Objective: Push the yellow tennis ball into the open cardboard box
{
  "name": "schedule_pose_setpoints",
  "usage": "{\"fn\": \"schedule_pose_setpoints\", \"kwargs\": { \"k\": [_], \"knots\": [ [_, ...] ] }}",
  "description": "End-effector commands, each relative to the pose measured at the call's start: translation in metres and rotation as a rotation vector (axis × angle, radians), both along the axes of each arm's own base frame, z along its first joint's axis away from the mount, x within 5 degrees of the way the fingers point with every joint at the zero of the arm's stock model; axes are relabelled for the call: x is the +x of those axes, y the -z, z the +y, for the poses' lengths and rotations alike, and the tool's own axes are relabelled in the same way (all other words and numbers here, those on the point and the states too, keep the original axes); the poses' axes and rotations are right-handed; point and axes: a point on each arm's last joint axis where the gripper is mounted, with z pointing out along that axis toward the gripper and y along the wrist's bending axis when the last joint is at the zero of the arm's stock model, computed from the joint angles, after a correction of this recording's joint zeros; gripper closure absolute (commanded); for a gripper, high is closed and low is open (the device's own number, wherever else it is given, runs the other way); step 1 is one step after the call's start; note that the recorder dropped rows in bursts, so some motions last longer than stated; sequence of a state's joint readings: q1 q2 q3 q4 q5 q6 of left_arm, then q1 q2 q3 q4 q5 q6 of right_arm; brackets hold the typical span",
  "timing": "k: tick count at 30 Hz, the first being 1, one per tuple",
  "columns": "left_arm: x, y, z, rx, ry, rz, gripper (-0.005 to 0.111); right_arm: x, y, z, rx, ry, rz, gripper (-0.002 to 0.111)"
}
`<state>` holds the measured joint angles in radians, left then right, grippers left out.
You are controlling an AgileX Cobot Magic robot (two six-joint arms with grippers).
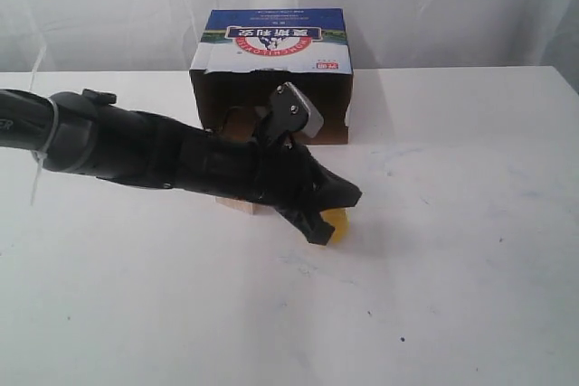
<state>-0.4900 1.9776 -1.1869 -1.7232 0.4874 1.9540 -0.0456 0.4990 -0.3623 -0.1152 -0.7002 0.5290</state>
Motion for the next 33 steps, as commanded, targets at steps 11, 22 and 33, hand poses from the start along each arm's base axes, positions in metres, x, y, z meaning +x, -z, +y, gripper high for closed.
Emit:
{"fn": "schedule_pose_setpoints", "kwargs": {
  "k": [11,22,33],
  "knots": [
    [-0.027,-0.088,0.071,0.067,-0.642,-0.019,0.107,0.263,0.141,0.096,-0.245,-0.687,1.278,0.108],
    [-0.102,-0.099,0.157,0.252,-1.057,-0.123,0.107,0.291,0.187,0.108,-0.26,-0.607,1.367,0.108],
    [-0.149,-0.127,0.19,0.206,-1.117,-0.268,0.107,0.294,0.186,0.137,-0.278,-0.774,1.296,0.108]
  ]
}}
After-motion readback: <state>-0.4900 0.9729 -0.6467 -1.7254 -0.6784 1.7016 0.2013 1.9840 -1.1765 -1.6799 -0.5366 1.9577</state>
